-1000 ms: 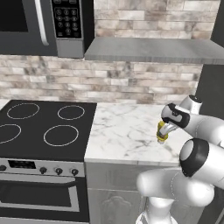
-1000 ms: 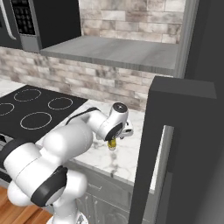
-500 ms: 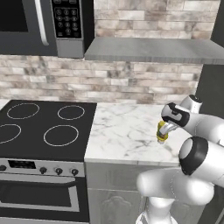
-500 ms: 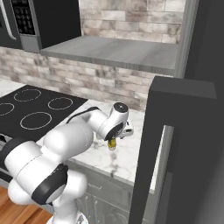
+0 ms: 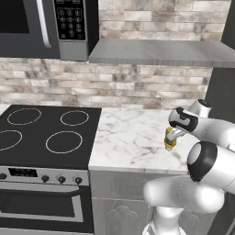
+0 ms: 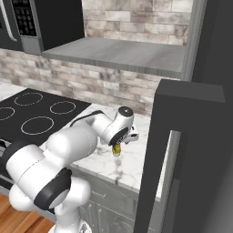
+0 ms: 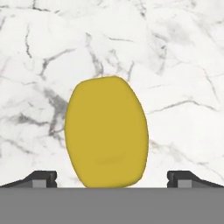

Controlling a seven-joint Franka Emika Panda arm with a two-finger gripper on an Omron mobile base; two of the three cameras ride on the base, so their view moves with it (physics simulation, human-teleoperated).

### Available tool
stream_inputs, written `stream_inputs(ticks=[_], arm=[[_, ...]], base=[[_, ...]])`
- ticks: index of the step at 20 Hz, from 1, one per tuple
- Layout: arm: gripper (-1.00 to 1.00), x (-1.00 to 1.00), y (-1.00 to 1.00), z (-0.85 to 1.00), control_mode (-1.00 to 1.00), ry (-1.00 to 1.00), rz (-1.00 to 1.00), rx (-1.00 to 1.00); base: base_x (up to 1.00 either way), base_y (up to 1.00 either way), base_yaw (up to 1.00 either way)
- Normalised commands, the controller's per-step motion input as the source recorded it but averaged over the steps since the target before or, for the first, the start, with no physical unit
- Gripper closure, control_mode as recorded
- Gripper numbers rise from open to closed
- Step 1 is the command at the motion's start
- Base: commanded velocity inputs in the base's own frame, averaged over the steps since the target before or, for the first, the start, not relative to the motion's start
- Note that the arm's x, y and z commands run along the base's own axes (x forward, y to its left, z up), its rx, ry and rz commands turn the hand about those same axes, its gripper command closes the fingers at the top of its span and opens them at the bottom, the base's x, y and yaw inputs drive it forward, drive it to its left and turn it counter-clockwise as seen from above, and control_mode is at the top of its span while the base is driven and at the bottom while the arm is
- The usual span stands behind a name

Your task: Place the mustard and mustard from the counter to the top shelf of the fridge. If the existing items in the fridge are on the top shelf, move them to other shelves.

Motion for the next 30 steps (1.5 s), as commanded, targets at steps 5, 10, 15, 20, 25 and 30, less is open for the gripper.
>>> stream_inputs(ticks=[5,10,15,20,25,30], arm=[[-1.0,0.05,0.0,0.0,-1.0,0.0,0.0,0.0],[-1.0,0.06,0.05,0.0,-1.0,0.0,0.0,0.0],[-1.0,0.11,0.09,0.0,-1.0,0.0,0.0,0.0],[-1.0,0.02,0.02,-0.05,-1.0,0.0,0.0,0.0],[-1.0,0.0,0.0,-0.07,-1.0,0.0,0.0,0.0],[-1.0,0.0,0.0,-0.02,-1.0,0.0,0.0,0.0]], base=[[0.0,0.0,0.0],[0.0,0.0,0.0],[0.0,0.0,0.0],[0.0,0.0,0.0],[0.0,0.0,0.0],[0.0,0.0,0.0]])
